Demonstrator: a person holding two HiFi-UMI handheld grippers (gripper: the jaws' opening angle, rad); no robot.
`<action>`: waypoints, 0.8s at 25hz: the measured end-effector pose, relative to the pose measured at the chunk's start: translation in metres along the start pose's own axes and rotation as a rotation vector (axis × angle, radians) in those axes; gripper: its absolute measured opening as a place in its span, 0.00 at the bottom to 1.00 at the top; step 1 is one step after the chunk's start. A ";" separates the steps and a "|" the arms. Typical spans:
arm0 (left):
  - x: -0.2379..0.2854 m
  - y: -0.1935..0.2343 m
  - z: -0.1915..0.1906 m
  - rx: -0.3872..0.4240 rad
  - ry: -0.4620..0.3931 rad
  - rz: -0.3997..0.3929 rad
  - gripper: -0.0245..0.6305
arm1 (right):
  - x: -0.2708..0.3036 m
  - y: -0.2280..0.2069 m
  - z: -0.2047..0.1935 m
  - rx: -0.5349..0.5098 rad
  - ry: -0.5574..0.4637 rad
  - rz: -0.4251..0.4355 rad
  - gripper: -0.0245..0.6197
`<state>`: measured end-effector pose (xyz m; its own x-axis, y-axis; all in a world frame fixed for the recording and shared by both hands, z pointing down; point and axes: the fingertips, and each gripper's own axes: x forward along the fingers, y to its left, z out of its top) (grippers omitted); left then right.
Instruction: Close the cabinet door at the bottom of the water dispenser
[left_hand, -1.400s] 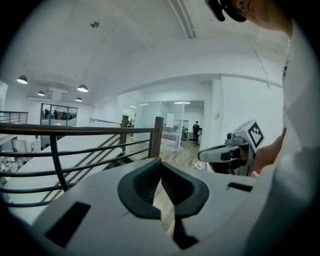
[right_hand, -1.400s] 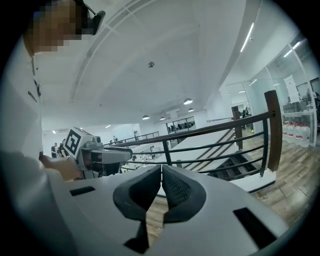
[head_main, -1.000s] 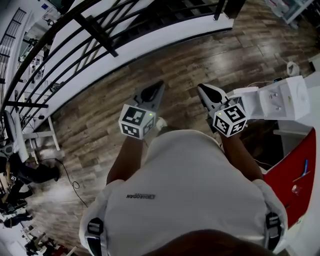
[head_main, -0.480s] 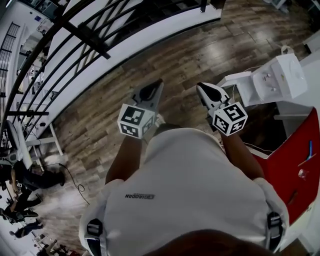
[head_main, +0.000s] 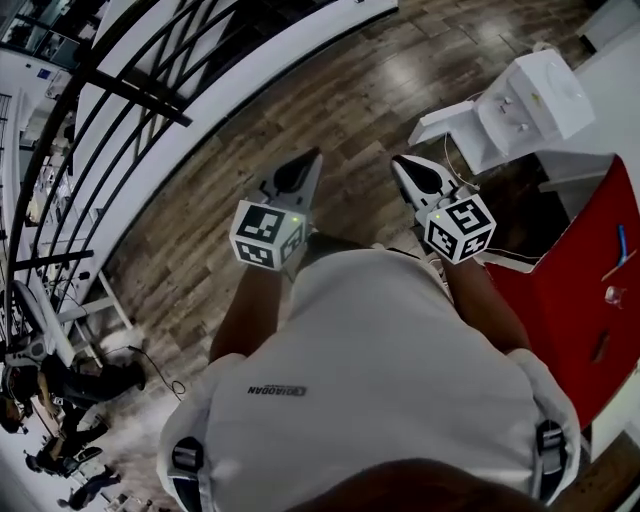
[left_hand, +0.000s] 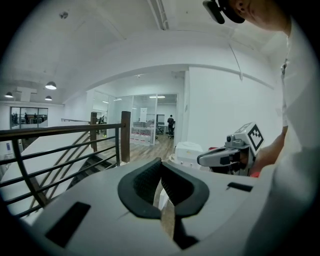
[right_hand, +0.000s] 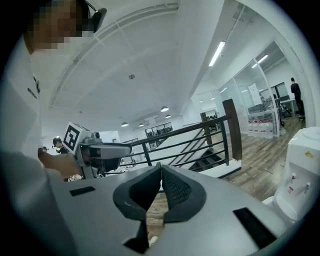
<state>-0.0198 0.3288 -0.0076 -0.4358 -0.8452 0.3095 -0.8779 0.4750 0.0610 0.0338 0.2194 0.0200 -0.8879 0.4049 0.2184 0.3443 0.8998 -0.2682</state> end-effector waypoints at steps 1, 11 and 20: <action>0.003 -0.005 0.000 0.002 0.003 -0.010 0.03 | -0.006 -0.003 -0.001 0.004 -0.003 -0.012 0.07; 0.029 -0.051 0.006 0.057 0.027 -0.111 0.03 | -0.069 -0.031 -0.008 0.043 -0.061 -0.153 0.07; 0.059 -0.089 0.014 0.123 0.060 -0.235 0.03 | -0.115 -0.056 -0.016 0.101 -0.123 -0.292 0.07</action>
<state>0.0300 0.2337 -0.0080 -0.2078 -0.9111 0.3560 -0.9727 0.2310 0.0235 0.1213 0.1254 0.0249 -0.9769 0.1041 0.1866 0.0434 0.9518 -0.3036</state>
